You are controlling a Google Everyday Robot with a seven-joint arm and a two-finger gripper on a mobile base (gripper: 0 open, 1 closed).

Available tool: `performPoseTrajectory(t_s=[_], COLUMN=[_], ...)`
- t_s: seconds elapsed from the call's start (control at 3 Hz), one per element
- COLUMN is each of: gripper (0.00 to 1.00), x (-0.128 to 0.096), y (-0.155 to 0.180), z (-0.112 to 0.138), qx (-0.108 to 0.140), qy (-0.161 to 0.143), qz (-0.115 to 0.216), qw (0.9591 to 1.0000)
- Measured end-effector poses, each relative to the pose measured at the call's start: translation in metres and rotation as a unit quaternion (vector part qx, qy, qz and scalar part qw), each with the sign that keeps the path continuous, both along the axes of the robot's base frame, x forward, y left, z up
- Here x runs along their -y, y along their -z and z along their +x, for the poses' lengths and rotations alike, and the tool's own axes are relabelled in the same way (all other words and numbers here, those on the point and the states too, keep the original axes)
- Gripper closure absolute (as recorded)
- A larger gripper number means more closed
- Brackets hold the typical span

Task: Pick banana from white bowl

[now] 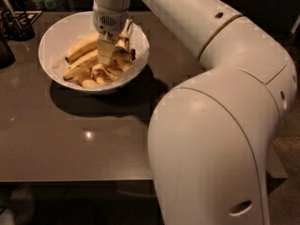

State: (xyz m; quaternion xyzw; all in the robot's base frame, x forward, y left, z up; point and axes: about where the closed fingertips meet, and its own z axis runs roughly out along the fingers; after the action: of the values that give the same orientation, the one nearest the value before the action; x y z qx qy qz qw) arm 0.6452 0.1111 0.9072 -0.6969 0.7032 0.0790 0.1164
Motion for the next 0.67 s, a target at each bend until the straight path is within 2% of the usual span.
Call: performPoseTrajectory(t_s=[0.33,0.67], gripper=[1.0,1.0], x=[0.004,0.007], y=[-0.029,-0.056], z=[-0.016,-0.041], qx=[0.031,0.043], qy=[-0.014,-0.027], qz=[0.029,0.047], qw=[0.999,0.9976])
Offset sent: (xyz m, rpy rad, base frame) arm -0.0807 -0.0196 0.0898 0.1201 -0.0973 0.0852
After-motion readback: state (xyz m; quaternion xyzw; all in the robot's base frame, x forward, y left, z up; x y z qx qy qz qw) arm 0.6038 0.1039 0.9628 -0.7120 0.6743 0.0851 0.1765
